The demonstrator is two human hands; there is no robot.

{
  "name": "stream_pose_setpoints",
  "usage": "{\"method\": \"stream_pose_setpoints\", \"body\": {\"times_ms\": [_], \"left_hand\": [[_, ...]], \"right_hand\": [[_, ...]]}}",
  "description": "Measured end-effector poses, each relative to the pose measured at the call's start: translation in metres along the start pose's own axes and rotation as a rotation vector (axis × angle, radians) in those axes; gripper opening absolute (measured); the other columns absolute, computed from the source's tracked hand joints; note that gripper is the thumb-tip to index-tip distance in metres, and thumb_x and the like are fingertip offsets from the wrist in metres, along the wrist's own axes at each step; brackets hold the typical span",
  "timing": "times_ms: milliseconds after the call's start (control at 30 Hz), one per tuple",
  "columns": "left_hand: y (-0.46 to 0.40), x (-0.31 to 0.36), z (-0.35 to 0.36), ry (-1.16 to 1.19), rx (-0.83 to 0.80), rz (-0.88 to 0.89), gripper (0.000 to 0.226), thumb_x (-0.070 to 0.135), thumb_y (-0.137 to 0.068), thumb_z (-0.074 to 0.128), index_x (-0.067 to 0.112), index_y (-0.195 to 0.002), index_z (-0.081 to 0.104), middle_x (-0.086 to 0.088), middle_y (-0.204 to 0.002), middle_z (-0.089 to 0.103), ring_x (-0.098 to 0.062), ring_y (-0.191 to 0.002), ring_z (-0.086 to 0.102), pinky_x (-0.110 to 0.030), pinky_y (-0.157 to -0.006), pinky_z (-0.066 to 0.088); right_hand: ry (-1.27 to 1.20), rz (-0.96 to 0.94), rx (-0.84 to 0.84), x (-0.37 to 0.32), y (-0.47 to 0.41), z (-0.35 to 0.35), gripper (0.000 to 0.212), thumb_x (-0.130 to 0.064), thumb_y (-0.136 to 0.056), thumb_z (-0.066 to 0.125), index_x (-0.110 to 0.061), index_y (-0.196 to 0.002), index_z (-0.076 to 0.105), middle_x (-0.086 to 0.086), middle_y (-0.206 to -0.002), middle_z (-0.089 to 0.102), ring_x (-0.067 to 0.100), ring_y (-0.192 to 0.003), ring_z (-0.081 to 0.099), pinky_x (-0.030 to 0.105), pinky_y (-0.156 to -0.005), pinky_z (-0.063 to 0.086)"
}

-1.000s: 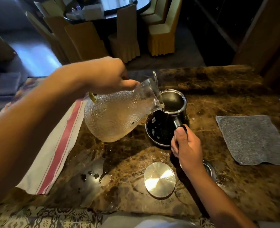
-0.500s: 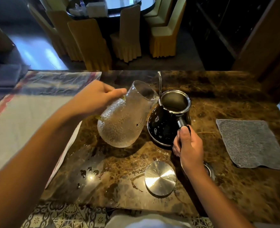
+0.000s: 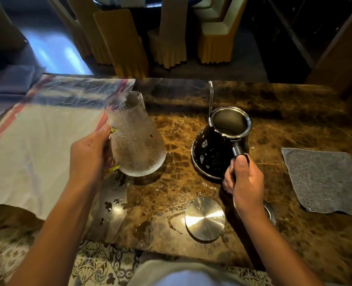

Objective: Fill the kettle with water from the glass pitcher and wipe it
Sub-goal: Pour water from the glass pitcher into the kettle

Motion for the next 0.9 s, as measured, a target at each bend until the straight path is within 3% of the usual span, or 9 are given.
{"method": "stream_pose_setpoints", "body": {"times_ms": [200, 367, 500, 700, 900], "left_hand": [[0.001, -0.018, -0.006, 0.001, 0.103, -0.005, 0.057, 0.047, -0.102, 0.056, 0.025, -0.050, 0.065, 0.010, -0.046, 0.048, -0.016, -0.053, 0.045, -0.031, -0.058, 0.043], [0.009, -0.031, 0.007, -0.115, 0.189, 0.118, 0.053, 0.047, -0.104, 0.054, 0.019, -0.060, 0.055, 0.000, -0.058, 0.047, -0.011, -0.052, 0.042, -0.023, -0.049, 0.042], [0.009, -0.038, 0.009, -0.126, 0.222, 0.136, 0.057, 0.056, -0.103, 0.047, 0.016, -0.063, 0.056, -0.013, -0.064, 0.052, -0.024, -0.061, 0.048, -0.038, -0.059, 0.043], [0.006, -0.050, 0.013, -0.150, 0.215, 0.146, 0.068, 0.058, -0.102, 0.050, 0.000, -0.067, 0.052, -0.018, -0.065, 0.047, -0.026, -0.060, 0.043, -0.042, -0.058, 0.040], [0.007, -0.051, 0.017, -0.174, 0.205, 0.171, 0.061, 0.056, -0.104, 0.047, 0.008, -0.066, 0.051, -0.014, -0.063, 0.045, -0.024, -0.059, 0.042, -0.039, -0.056, 0.037]], "right_hand": [[0.035, -0.015, -0.002, -0.002, 0.001, 0.001, 0.054, -0.083, -0.086, 0.050, -0.032, -0.068, 0.052, -0.003, -0.052, 0.045, 0.021, -0.045, 0.038, 0.036, -0.050, 0.034], [0.086, -0.014, 0.003, -0.001, 0.000, -0.001, 0.058, -0.085, -0.087, 0.045, -0.029, -0.071, 0.051, 0.000, -0.052, 0.045, 0.020, -0.046, 0.040, 0.036, -0.049, 0.034], [0.080, -0.017, -0.001, 0.001, 0.000, -0.002, 0.052, -0.082, -0.089, 0.046, -0.033, -0.072, 0.052, 0.000, -0.055, 0.045, 0.021, -0.047, 0.039, 0.037, -0.050, 0.034], [0.058, -0.007, 0.001, 0.003, -0.001, -0.002, 0.051, -0.080, -0.090, 0.048, -0.032, -0.073, 0.051, 0.000, -0.056, 0.045, 0.018, -0.049, 0.039, 0.032, -0.049, 0.033], [0.037, -0.013, -0.001, 0.003, -0.002, -0.001, 0.048, -0.079, -0.090, 0.048, -0.035, -0.073, 0.052, -0.003, -0.054, 0.044, 0.020, -0.047, 0.038, 0.033, -0.047, 0.032]]}}
Point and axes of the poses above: each hand's wrist, its own y-axis away from the middle knuckle, its own z-axis out of the palm, x = y × z, the point moved 1 cm from there along -y, towards the middle knuckle
